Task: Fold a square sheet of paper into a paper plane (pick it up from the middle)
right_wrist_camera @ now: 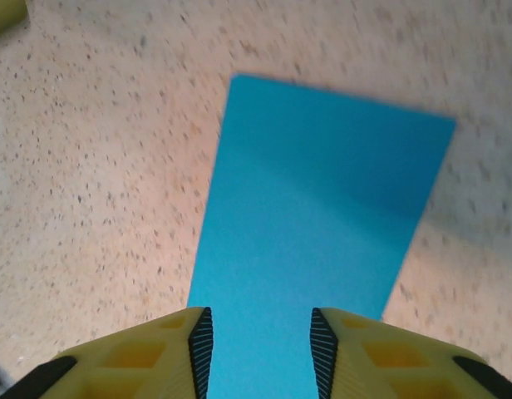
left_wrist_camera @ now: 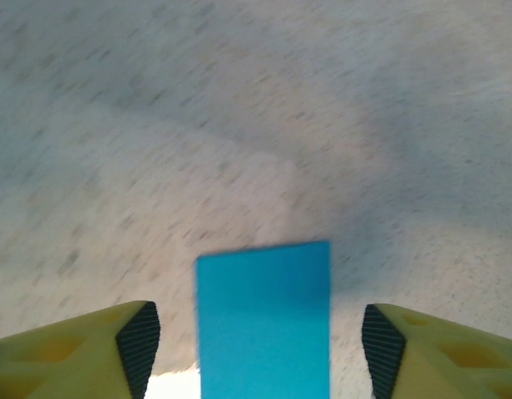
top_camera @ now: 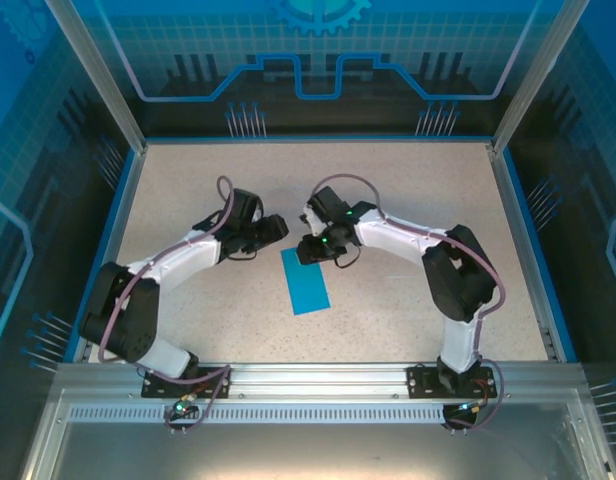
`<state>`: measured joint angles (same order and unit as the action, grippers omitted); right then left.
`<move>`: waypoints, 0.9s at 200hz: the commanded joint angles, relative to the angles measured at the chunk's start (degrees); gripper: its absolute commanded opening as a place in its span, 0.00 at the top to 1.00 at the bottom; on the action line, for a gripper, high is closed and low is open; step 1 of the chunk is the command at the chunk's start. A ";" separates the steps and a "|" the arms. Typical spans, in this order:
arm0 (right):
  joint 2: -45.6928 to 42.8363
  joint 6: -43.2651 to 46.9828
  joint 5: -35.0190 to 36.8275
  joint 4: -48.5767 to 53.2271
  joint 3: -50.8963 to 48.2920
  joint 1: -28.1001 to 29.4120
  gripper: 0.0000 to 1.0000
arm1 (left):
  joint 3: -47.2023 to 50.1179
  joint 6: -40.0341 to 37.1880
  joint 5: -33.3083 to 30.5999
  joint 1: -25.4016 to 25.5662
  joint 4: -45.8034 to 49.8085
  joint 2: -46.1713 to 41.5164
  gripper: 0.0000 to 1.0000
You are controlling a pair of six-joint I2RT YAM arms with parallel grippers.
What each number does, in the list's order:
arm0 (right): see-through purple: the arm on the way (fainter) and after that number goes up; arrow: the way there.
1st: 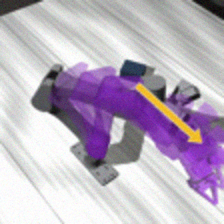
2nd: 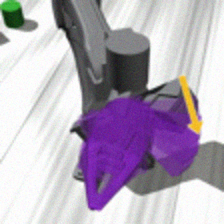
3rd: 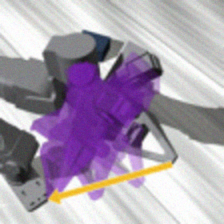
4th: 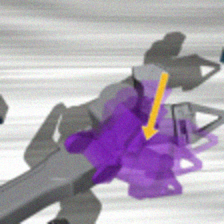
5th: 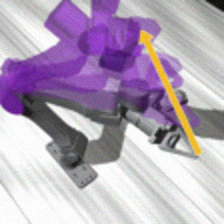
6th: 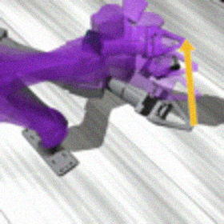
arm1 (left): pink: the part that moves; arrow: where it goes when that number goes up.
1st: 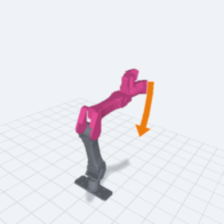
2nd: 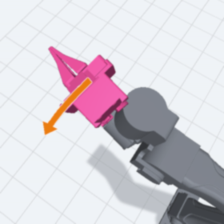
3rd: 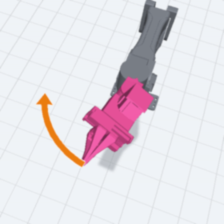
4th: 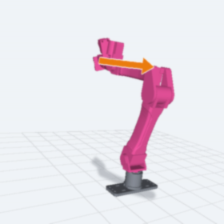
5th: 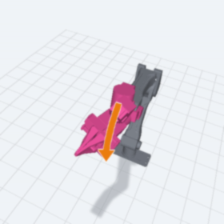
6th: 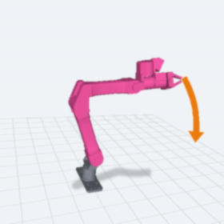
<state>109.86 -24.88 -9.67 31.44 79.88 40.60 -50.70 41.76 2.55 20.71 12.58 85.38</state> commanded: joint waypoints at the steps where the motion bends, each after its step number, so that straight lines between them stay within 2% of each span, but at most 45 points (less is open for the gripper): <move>1: 6.38 2.12 6.18 5.48 3.72 1.32 0.57 | 4.99 4.52 -2.72 -0.93 5.63 -5.11 0.23; 29: 10.78 1.84 6.90 5.65 8.08 1.26 0.55 | 9.29 7.20 -2.37 -1.11 6.52 -10.09 0.15; 55: 13.73 1.21 7.81 5.91 10.32 0.78 0.54 | 11.72 8.70 -0.52 -1.11 6.19 -12.31 0.11; 86: 15.12 -3.31 8.47 5.57 8.95 -1.32 0.53 | 13.77 9.39 3.11 -1.11 4.54 -12.79 0.09; 113: 15.12 -8.34 4.58 2.93 5.16 -4.20 0.52 | 15.42 9.96 7.87 -0.77 2.54 -12.26 0.08; 180: 15.38 -13.27 0.08 1.08 1.45 -8.58 0.55 | 17.27 14.28 11.32 5.61 2.52 -11.38 0.08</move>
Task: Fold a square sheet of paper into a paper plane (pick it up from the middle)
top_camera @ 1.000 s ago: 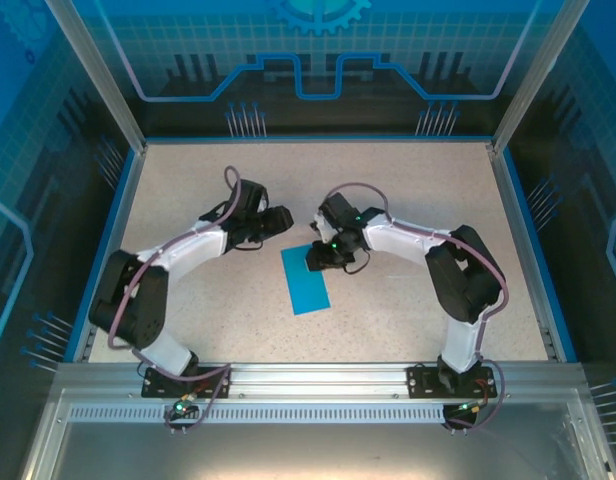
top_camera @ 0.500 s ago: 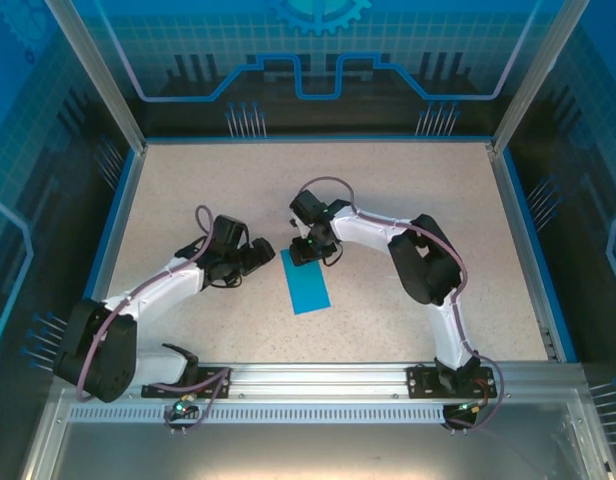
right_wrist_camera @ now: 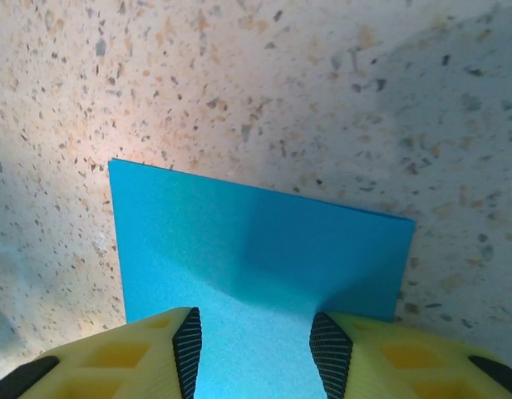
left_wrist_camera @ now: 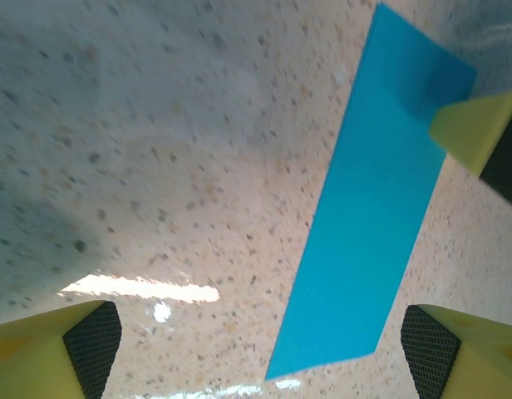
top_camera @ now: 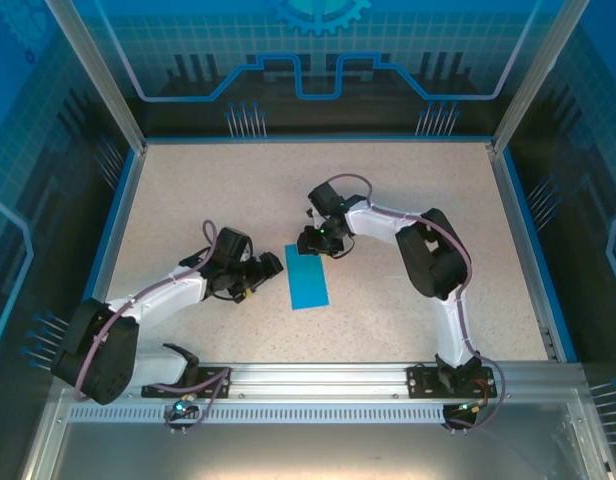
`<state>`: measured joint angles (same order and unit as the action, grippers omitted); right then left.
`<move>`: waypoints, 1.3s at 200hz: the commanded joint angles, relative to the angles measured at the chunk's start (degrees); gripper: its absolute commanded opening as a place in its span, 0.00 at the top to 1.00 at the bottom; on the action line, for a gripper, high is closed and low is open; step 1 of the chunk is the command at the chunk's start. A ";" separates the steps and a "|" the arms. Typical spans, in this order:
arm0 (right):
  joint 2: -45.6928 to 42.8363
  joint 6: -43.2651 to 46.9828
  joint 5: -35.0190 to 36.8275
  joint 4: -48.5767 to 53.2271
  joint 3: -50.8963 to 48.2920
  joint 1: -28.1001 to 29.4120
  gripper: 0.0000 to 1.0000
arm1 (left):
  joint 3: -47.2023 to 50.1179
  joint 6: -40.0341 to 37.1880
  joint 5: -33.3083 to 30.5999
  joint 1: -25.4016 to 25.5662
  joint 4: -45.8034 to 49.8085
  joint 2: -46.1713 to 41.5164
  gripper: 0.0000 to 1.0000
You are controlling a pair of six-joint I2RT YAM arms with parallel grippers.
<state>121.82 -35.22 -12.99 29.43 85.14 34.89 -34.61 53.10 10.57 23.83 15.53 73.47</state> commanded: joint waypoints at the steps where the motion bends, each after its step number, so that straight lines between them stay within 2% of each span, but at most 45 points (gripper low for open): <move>1: 3.42 -2.97 3.32 3.09 -3.88 -2.93 0.55 | 1.24 3.09 3.31 2.51 -0.47 0.58 0.09; 71: 4.72 -3.79 1.38 2.15 -4.99 -4.32 0.56 | 1.38 8.56 7.70 8.33 -5.90 5.71 0.11; 114: 4.66 -4.33 0.18 1.14 -5.94 -5.02 0.58 | -1.60 8.74 7.89 10.11 -5.73 10.13 0.23; 152: 0.97 -1.43 -4.58 -1.21 -5.16 -4.83 0.64 | -3.53 7.95 6.66 10.36 -3.97 11.70 0.33; 189: -3.78 5.47 1.48 3.38 0.10 -2.26 0.66 | -3.79 7.55 5.16 10.30 -3.31 10.76 0.37; 216: -2.45 7.69 7.22 6.50 2.74 -0.72 0.66 | -4.10 7.07 5.18 10.55 -3.29 9.60 0.38; 260: 0.85 9.30 10.23 8.36 5.65 0.08 0.64 | -4.24 6.93 4.81 10.93 -3.55 7.75 0.43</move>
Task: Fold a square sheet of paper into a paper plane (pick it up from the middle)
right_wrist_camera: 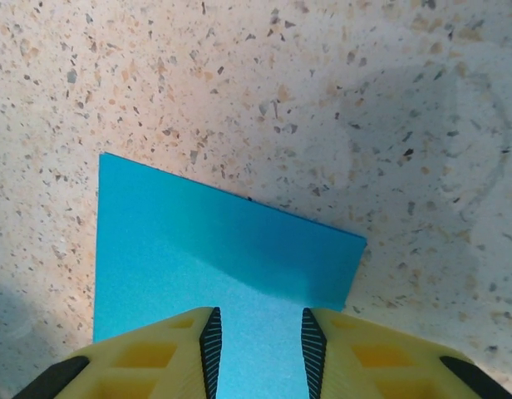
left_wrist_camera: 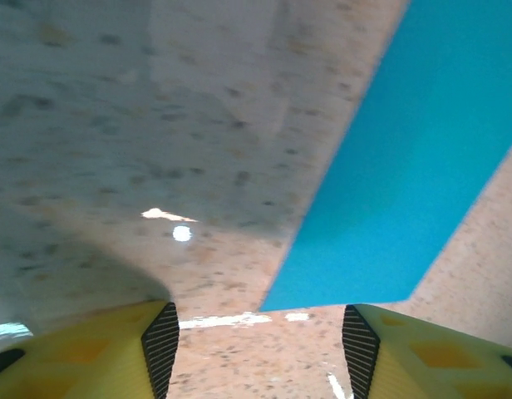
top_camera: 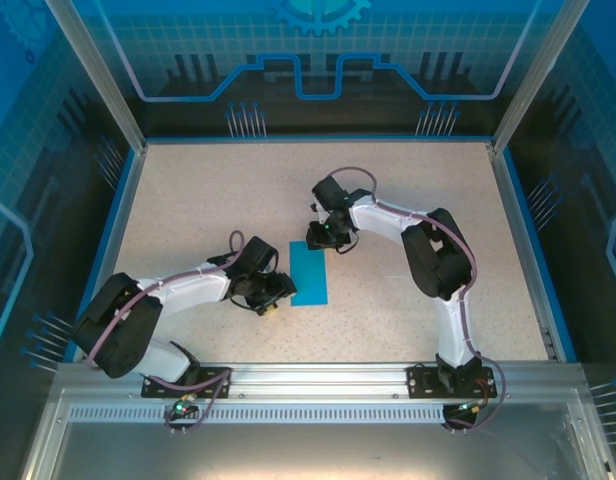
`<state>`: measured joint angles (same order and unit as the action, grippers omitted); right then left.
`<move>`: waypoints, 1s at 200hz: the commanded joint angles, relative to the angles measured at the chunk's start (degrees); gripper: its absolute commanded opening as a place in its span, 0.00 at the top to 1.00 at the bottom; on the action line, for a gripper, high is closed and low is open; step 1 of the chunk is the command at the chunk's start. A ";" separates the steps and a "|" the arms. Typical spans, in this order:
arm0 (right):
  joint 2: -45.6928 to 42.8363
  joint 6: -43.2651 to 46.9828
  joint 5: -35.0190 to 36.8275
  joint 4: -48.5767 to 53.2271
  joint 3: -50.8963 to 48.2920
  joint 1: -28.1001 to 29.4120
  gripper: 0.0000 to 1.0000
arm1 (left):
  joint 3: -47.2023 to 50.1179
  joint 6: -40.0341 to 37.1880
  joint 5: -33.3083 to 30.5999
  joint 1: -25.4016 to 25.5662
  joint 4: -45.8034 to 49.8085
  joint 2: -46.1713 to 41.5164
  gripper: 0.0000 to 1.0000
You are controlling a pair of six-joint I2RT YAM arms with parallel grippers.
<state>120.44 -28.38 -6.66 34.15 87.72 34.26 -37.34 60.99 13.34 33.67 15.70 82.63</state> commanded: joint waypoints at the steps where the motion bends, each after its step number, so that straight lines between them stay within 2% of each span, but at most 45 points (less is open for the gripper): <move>1: 2.33 2.54 3.96 3.69 3.20 0.72 0.64 | -1.55 -0.96 2.04 1.07 -3.74 -1.41 0.43; 30: 5.07 3.66 4.20 4.68 5.34 0.81 0.62 | -1.84 -0.87 2.05 1.34 -4.10 -0.86 0.44; 76: 6.90 4.20 3.68 4.26 5.18 0.80 0.63 | -1.86 -0.57 2.04 1.41 -4.28 0.92 0.39; 200: 10.13 0.69 3.78 6.10 4.23 -0.36 0.63 | -5.49 -2.06 4.19 2.80 -2.01 6.11 0.34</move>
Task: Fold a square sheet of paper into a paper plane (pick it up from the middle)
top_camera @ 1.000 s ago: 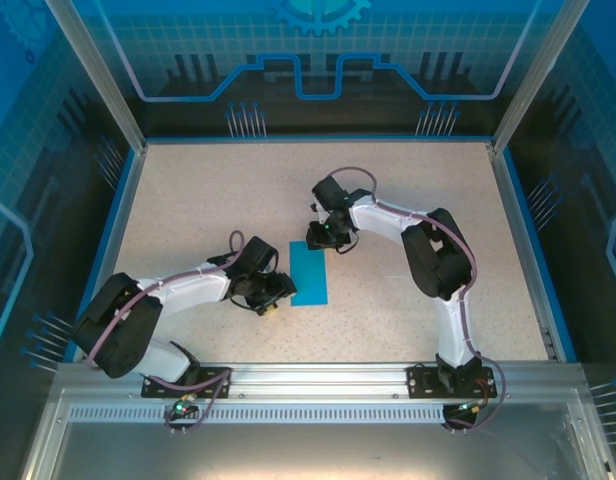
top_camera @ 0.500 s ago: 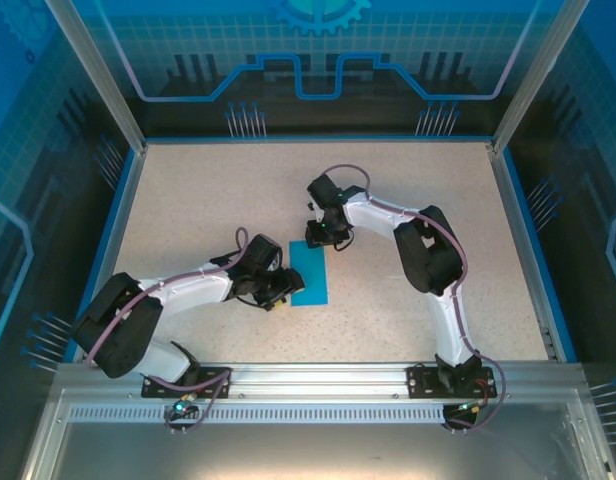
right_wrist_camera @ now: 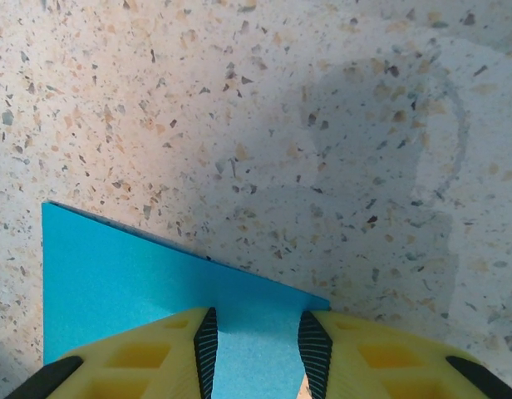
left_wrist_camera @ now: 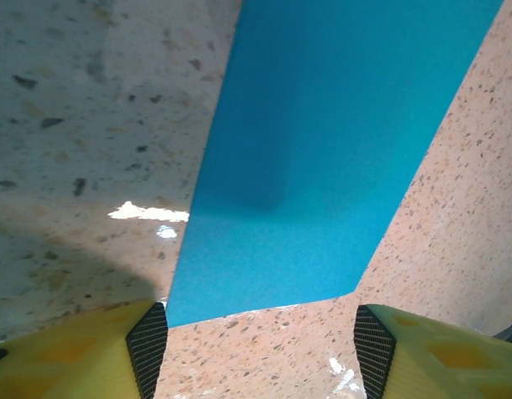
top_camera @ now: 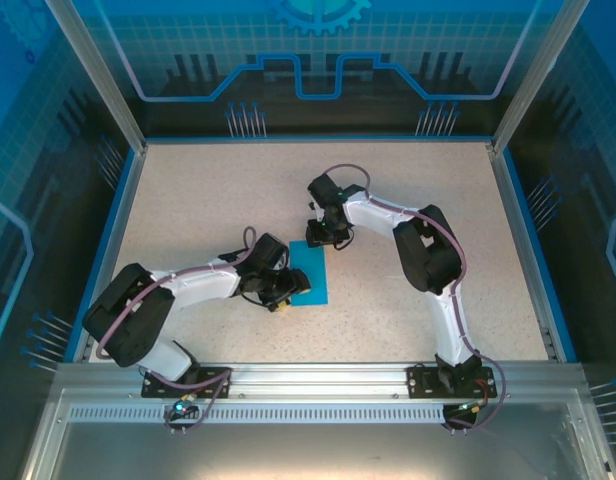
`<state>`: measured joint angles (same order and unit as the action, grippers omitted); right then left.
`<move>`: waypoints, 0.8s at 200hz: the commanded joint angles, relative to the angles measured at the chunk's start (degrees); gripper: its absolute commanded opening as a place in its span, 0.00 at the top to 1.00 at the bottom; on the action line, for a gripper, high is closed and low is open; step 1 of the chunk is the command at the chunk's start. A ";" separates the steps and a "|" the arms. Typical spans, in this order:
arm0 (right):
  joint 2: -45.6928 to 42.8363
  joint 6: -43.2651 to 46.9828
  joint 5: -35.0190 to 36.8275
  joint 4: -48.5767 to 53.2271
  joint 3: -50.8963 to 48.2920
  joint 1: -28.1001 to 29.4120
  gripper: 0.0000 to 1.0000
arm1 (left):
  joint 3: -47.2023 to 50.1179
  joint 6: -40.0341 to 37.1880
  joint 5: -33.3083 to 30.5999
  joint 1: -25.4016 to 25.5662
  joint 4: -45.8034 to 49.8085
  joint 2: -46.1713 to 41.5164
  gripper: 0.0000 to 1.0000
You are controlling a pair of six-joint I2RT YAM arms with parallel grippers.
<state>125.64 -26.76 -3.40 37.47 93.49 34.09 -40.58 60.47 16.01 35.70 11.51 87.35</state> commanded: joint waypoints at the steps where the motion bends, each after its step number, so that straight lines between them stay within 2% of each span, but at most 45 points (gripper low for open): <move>1: 4.94 -0.92 0.55 2.78 -1.59 -0.17 0.63 | -2.28 -1.56 1.50 0.77 2.24 1.45 0.34; 73: 4.39 -0.99 -0.83 2.27 -2.45 -0.16 0.63 | -4.11 -2.27 0.43 1.64 3.90 4.55 0.31; 137: -2.09 0.77 -5.06 2.55 -1.07 -0.16 0.63 | -4.96 -2.51 -0.04 1.88 0.35 5.24 0.41; 160: -5.96 2.45 -3.26 2.91 -2.29 0.54 0.62 | -5.24 -3.16 -2.13 1.82 2.08 3.61 0.43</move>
<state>124.60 -26.48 -5.85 37.54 93.01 33.74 -44.05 59.42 15.29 36.32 15.20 90.94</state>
